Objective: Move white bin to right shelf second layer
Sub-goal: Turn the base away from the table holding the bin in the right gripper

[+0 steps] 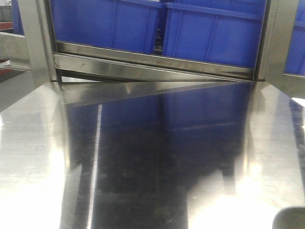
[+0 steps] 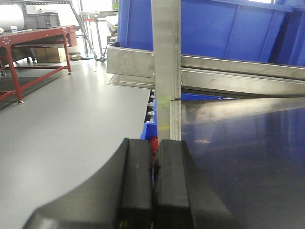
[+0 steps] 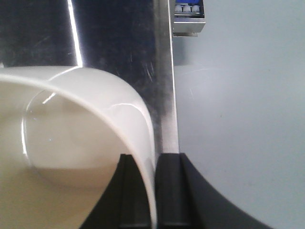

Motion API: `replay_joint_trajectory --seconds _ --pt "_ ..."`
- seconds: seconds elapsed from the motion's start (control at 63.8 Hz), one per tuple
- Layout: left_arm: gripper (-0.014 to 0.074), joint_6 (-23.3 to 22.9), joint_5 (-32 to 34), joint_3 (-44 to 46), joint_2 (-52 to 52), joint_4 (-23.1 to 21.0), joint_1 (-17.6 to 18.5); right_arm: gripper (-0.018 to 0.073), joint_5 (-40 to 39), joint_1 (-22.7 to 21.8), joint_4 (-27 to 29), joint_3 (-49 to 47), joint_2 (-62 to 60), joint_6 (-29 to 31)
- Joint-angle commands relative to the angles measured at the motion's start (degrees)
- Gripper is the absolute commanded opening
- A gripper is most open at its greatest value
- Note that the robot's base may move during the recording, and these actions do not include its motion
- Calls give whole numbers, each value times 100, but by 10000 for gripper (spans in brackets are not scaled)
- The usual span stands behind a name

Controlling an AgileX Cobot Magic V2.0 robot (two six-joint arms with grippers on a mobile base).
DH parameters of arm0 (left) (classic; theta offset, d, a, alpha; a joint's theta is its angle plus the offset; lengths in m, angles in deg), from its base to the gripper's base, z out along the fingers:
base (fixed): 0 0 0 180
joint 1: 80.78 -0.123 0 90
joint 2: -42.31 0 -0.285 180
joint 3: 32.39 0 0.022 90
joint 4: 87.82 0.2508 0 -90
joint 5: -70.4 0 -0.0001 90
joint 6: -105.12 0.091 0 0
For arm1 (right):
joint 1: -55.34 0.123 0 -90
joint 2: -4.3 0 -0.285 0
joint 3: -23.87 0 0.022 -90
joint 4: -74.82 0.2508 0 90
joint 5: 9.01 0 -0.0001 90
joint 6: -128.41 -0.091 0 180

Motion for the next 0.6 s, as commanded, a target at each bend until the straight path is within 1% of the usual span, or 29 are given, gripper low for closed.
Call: replay_joint_trajectory --seconds 0.0,0.58 --pt "85 -15 484 -211 -75 -35 21 57 -311 -39 51 -148 -17 49" --pt "85 -15 484 -211 -75 -35 21 57 -311 -39 51 -148 -17 49"
